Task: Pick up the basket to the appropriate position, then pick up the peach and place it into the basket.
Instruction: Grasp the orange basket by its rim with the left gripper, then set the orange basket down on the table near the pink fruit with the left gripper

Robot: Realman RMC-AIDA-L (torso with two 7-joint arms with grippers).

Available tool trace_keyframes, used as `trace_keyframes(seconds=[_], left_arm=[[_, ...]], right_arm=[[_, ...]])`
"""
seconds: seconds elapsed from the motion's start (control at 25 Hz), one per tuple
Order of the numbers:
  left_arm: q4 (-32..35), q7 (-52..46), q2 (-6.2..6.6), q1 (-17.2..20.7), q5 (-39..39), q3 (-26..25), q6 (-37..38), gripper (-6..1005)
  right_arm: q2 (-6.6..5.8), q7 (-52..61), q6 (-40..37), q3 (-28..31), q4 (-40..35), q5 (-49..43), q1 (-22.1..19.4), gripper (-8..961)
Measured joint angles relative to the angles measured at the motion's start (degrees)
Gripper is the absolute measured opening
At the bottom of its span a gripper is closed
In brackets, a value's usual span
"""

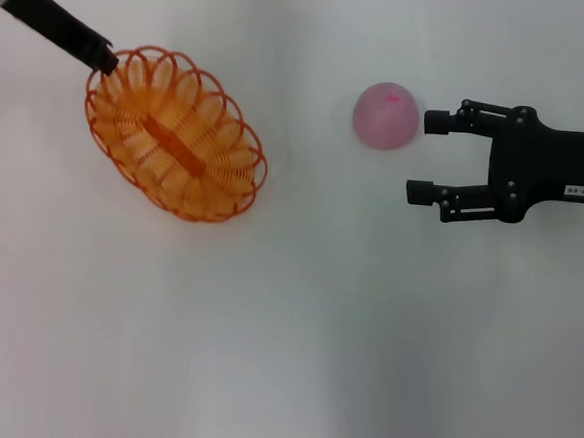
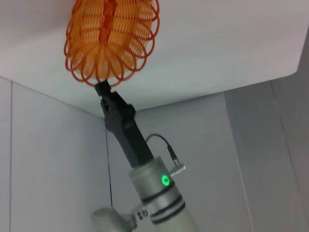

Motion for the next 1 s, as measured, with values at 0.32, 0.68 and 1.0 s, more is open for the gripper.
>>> trace_keyframes(seconds=[0.32,0.68,1.0], left_arm=[[1.90,-0.04,0.28,-0.02,-0.44,-4.43,3.37,30],[1.02,-1.87,0.64,0.58,-1.71,-6.86,2.85,30],[0.66,-8.55,0.29,1.74,-2.71,-8.57,0.98,30]], right_arm=[[0.00,-0.02,0.51,0.00,0.07,0.00,0.42,924],[0.00,-0.02,0.84,0.00,-0.08,-0.01,1.17,925],[0.04,2.08,1.65,-0.09,-0.18,0.06,2.38,925]])
